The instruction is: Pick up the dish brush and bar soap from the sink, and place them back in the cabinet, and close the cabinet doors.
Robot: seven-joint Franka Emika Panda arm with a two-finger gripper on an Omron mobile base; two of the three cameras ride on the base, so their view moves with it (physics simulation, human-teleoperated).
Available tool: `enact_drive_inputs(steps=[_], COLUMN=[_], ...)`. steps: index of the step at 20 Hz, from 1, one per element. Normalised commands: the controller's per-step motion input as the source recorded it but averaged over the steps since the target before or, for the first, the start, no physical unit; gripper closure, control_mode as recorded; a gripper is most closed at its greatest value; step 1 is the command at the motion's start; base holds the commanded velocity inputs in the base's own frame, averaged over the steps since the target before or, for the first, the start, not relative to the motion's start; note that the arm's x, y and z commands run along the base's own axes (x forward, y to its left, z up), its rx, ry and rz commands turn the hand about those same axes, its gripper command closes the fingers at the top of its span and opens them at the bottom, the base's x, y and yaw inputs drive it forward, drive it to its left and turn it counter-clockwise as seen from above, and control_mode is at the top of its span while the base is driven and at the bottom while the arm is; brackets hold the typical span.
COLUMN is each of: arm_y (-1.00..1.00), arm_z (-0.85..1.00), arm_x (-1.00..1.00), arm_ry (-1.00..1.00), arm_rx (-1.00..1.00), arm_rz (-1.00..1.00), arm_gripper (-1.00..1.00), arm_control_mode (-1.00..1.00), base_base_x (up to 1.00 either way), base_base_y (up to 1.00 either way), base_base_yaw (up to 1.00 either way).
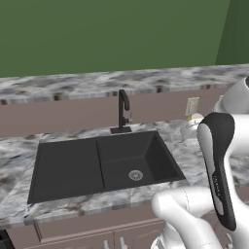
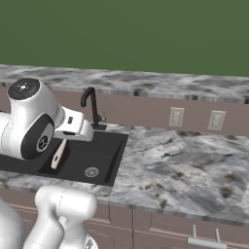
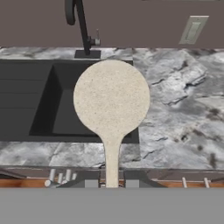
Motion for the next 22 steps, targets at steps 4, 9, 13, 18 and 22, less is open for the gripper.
enact_drive_inputs(steps=[4,9,13,18,22], arm_y=[0.00,0.00,0.00,0.00,0.00], arm_z=[0.03,0.00,0.00,0.00,0.00], arm_x=[0.00,0.00,0.00,0.00,0.00], arm_ry=[0.00,0.00,0.00,0.00,0.00], arm_rx=[0.00,0.00,0.00,0.00,0.00], arm_rz=[0.00,0.00,0.00,0.00,0.00], arm_gripper=[1.00,1.00,1.00,1.00,1.00], arm_control_mode=[1.00,1.00,1.00,1.00,1.00], base_base_x=[-0.05,-0.47,-0.67,-0.48,-0.22], base_base_y=[0.00,-0.24,-0.39,-0.45,-0.44], base_base_yaw=[-0.01,-0.17,-0.36,-0.54,-0.68])
